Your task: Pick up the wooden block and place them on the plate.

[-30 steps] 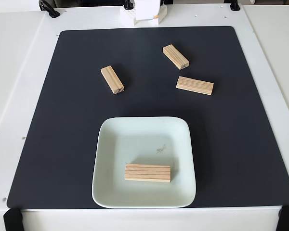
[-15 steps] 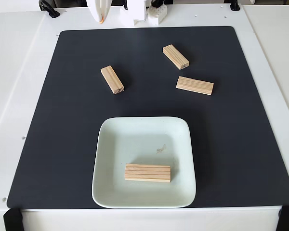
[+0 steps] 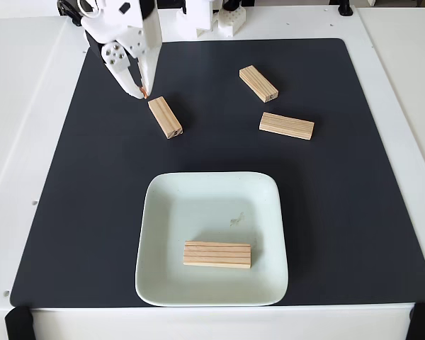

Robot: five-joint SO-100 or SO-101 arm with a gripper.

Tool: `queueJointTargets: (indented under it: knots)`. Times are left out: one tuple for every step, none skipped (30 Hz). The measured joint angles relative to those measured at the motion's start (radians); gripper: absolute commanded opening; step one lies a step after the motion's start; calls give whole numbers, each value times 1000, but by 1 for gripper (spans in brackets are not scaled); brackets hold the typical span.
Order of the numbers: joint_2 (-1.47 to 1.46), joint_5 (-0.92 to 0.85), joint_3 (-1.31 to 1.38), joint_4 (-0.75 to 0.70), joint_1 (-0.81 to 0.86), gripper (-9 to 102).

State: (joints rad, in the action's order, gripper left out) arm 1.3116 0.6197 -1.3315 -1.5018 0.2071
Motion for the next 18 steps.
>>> queueJointTargets:
  knots:
    - [-28, 0, 0, 9, 0, -1]
    - [-51, 2, 0, 9, 0, -1]
    - [-72, 8, 0, 8, -2, -1]
    - [-83, 17, 0, 8, -2, -1]
    - [-91, 25, 0, 8, -2, -1]
    - [-92, 26, 0, 12, -2, -1]
    - [-92, 28, -5, 29, -2, -1]
    - [-92, 28, -18, 51, -2, -1]
    - [-92, 28, -38, 75, -2, -1]
    - [-92, 28, -67, 98, -3, -1]
    - [-86, 28, -98, 114, -3, -1]
    - [-71, 28, -132, 120, -3, -1]
    - [-44, 28, -167, 121, -3, -1]
    - [-11, 28, -202, 123, -2, -1]
    - [28, 23, -238, 123, -2, -1]
    - [69, 11, -273, 123, -2, -1]
    - [106, 3, -305, 123, -3, -1]
    - [143, -3, -331, 123, -12, -1]
